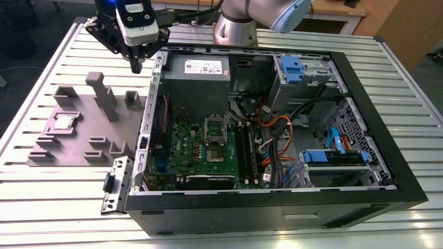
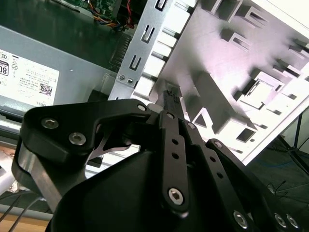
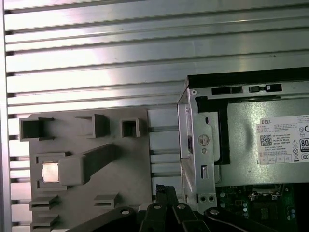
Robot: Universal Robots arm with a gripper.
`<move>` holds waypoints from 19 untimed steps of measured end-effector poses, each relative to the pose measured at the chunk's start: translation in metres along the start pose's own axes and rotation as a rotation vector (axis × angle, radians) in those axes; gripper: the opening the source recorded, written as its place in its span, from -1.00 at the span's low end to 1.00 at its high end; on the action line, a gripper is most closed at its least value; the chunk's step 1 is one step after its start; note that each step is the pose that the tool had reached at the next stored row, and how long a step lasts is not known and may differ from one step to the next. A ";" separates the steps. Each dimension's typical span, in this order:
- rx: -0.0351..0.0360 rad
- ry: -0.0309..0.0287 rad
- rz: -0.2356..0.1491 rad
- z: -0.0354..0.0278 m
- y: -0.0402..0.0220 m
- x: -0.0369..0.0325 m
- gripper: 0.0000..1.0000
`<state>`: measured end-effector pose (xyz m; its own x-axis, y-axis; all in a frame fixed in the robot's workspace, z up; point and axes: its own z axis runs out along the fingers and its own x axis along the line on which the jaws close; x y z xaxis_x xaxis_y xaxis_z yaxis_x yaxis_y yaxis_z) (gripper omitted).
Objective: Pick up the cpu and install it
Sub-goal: 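Reach for the cpu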
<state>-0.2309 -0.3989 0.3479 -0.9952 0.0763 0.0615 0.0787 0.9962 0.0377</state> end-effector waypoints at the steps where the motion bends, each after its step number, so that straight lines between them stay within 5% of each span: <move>1: 0.0000 -0.0001 0.000 0.0001 0.0000 0.0002 -0.79; 7: 0.0000 -0.0001 0.000 0.0001 0.0000 0.0004 -0.79; 13: -0.0002 -0.0026 0.000 0.0012 -0.0015 0.0197 -0.79; 16: -0.0007 -0.0099 0.000 0.0018 -0.0024 0.0300 -0.79; 19: -0.0019 -0.0245 -0.001 0.0024 -0.0031 0.0388 -0.79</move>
<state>-0.2699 -0.3989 0.3478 -0.9964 0.0762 0.0370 0.0777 0.9962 0.0397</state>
